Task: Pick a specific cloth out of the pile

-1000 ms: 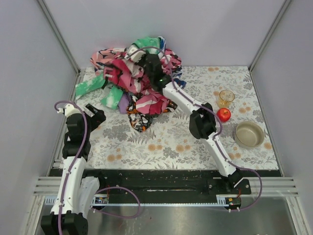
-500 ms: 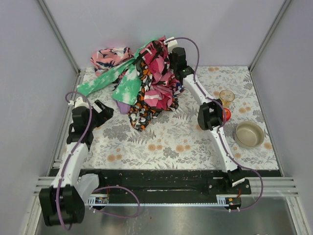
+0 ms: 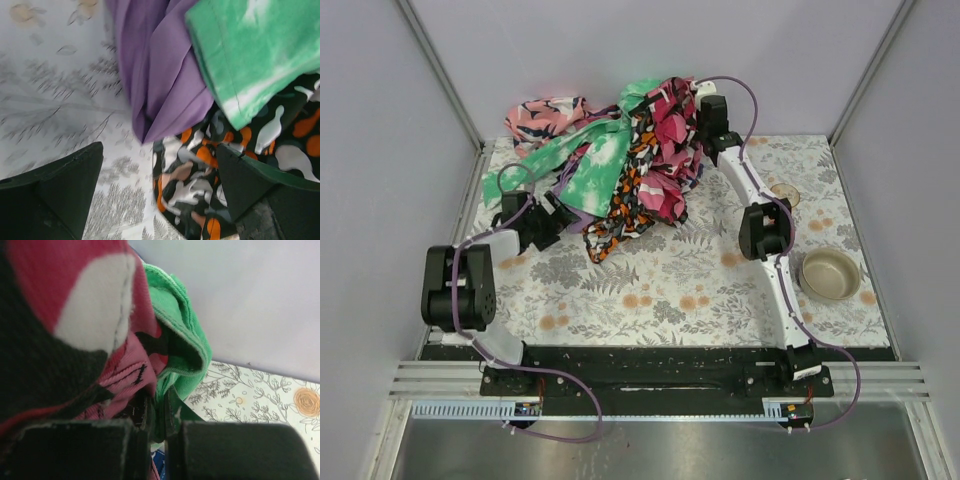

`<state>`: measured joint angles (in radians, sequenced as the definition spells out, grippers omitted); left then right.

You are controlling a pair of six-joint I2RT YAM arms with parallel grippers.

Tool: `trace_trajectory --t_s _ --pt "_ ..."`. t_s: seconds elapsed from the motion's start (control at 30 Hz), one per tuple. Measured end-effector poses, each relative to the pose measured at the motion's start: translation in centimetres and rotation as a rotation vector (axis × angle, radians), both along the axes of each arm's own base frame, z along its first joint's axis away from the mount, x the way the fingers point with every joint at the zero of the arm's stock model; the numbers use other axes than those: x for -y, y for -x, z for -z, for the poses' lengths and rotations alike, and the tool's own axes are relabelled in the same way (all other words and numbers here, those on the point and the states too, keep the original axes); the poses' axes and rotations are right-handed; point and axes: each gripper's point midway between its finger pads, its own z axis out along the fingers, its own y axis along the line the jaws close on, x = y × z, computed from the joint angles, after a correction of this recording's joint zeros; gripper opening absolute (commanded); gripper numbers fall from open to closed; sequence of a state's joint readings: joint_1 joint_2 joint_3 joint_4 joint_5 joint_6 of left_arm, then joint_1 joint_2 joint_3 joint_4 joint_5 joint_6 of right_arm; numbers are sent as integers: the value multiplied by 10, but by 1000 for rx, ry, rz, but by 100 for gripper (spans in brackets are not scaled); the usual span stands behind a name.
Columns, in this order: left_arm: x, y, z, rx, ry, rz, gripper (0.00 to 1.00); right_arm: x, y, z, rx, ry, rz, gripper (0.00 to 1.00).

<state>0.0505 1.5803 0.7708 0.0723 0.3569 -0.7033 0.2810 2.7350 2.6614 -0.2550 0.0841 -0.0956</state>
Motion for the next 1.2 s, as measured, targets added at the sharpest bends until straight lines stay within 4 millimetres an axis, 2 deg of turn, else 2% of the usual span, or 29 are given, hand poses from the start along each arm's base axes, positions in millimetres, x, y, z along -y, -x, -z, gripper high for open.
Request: trace_trajectory --t_s 0.07,0.17,0.23,0.27,0.37,0.43,0.5,0.6,0.63,0.67,0.7,0.93,1.03,1.13,1.2 --pt "10 -14 9 -20 2 26 92 8 0 6 -22 -8 10 0" --pt "19 -31 17 -34 -4 47 73 11 1 10 -37 -14 12 0" --pt "17 -42 21 -41 -16 43 56 11 1 12 -41 -16 11 0" --pt "15 -48 23 -42 -23 38 52 11 1 12 -42 -17 11 0" --pt "14 -55 29 -55 -34 41 52 12 1 14 -46 -21 12 0" --pt "15 -56 31 -55 -30 45 59 12 1 15 -47 -27 12 0" --pt "19 -57 29 -43 -24 56 60 13 1 16 -49 -30 14 0" --pt "25 -57 28 -14 -12 75 39 13 1 17 -52 -35 16 0" --pt "26 -55 30 -8 -7 78 26 13 1 17 -52 -36 16 0" --pt "29 -53 33 -3 -1 85 6 13 1 17 -52 -37 16 0" --pt "30 -51 34 -3 8 83 0 13 1 17 -54 -37 16 0" --pt "35 -47 30 -1 9 98 0 17 5 20 -68 -38 11 4" --pt "29 -39 -1 24 -34 79 0 18 7 21 -74 -40 11 5" --pt "19 -27 -77 156 -98 29 0 20 9 22 -83 -44 17 6" --pt "8 -13 -146 306 -140 -25 0 22 11 24 -94 -47 22 5"
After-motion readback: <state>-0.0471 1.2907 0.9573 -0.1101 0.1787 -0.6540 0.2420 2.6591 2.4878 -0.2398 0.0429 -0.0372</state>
